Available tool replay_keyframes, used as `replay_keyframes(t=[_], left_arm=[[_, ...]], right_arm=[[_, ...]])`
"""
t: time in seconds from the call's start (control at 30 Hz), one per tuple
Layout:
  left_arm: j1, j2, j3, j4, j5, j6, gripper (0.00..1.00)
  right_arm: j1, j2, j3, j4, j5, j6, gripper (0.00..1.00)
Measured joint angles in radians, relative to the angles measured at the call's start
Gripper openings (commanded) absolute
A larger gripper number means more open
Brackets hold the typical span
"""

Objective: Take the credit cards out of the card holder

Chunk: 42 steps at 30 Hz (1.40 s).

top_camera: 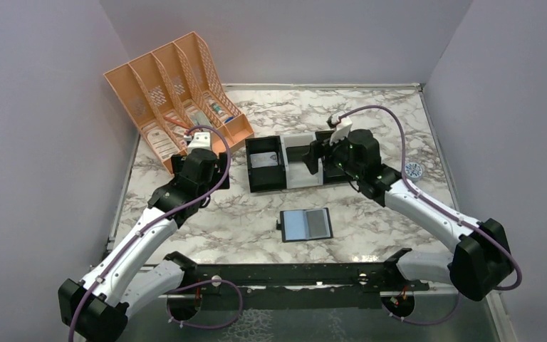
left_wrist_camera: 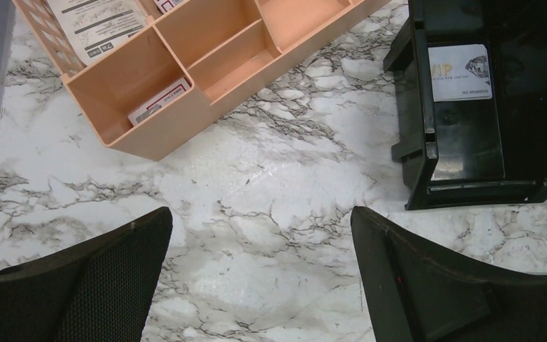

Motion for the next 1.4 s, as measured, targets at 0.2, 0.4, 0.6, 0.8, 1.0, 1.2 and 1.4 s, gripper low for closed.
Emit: replay_keyframes(t=[0.2, 0.4, 0.6, 0.8, 1.0, 1.2, 1.4], left_arm=[[0.004, -0.041, -0.003, 0.000, 0.000, 0.000, 0.99], [0.004, -0.073, -0.003, 0.000, 0.000, 0.000, 0.99], [0.004, -0.096, -0.003, -0.001, 0.009, 0.000, 0.99], [0.004, -0.135, -0.003, -0.003, 0.014, 0.000, 0.99], [0.005, -0.126, -0.003, -0.003, 0.021, 0.000, 0.99], [0.006, -0.122, -0.003, -0.003, 0.032, 0.000, 0.99], [0.009, -0.117, -0.007, 0.023, 0.181, 0.000, 0.99]], right_arm=[[0.014, -0.081, -0.044, -0.168, -0.077, 0.274, 0.72], [0.227, -0.103, -0.092, -0.328, 0.040, 0.416, 0.59], [0.424, 0.012, -0.069, -0.427, 0.204, 0.515, 0.59], [0.499, 0.192, -0.005, -0.489, 0.311, 0.590, 0.64], [0.511, 0.231, 0.024, -0.506, 0.341, 0.595, 0.68], [0.518, 0.269, 0.059, -0.508, 0.351, 0.591, 0.68], [0.520, 0.262, 0.058, -0.523, 0.404, 0.595, 0.68]])
